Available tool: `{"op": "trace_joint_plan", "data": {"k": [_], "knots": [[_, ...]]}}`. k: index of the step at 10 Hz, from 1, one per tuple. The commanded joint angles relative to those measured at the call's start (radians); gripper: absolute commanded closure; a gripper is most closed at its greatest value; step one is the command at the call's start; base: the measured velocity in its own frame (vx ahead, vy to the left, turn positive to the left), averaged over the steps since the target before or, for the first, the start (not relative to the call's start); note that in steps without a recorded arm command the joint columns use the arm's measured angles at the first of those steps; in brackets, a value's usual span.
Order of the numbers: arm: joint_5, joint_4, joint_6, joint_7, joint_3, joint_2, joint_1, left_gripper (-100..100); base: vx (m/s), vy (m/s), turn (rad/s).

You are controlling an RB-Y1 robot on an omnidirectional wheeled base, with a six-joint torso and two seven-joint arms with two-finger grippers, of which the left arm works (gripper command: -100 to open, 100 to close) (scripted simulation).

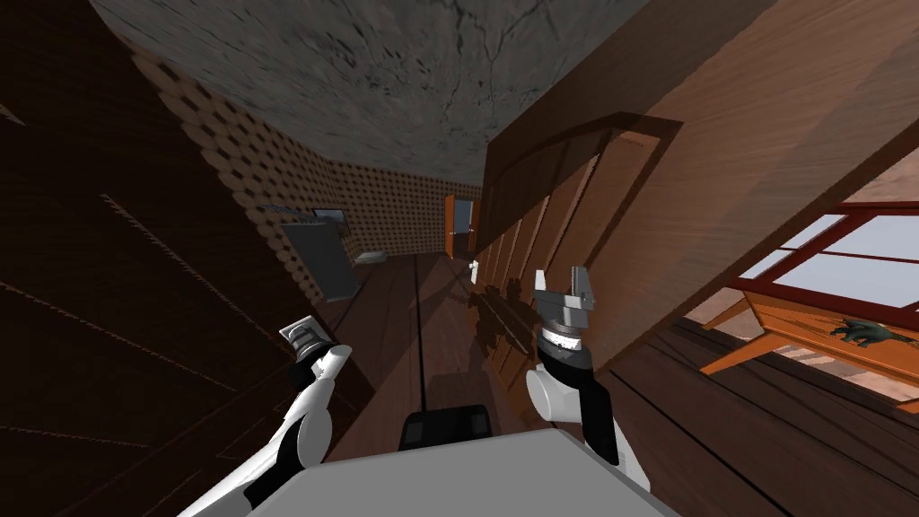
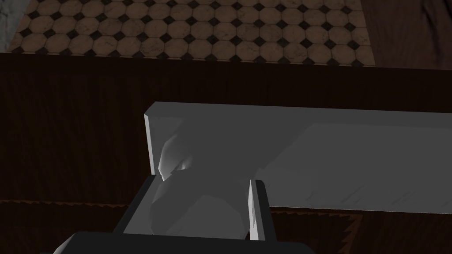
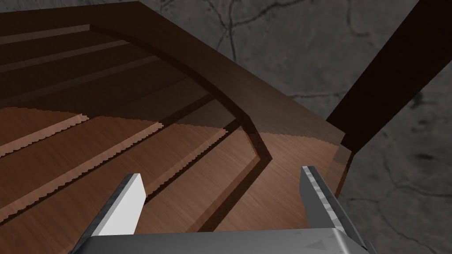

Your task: Push the door open

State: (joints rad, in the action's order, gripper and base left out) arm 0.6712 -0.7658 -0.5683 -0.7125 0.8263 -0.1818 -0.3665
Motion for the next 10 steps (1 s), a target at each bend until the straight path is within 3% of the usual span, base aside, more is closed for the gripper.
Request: {"op": "trace_joint_plan", "data": {"k": [1, 3, 4, 10], "knots": [[0.012, 0.006, -0.018, -0.014, 0.019, -0.006, -0.001, 100, 0.172, 0.073, 0.003], [0.023, 0.005, -0.025, -0.029, 0.038, -0.007, 0.001, 100, 0.180, 0.064, 0.032], [0.020, 0.005, -0.020, -0.025, 0.033, -0.003, 0.006, 100, 0.071, 0.038, 0.027], [0.076, -0.013, -0.068, -0.095, 0.123, -0.009, 0.010, 100, 0.140, 0.124, -0.001]]}}
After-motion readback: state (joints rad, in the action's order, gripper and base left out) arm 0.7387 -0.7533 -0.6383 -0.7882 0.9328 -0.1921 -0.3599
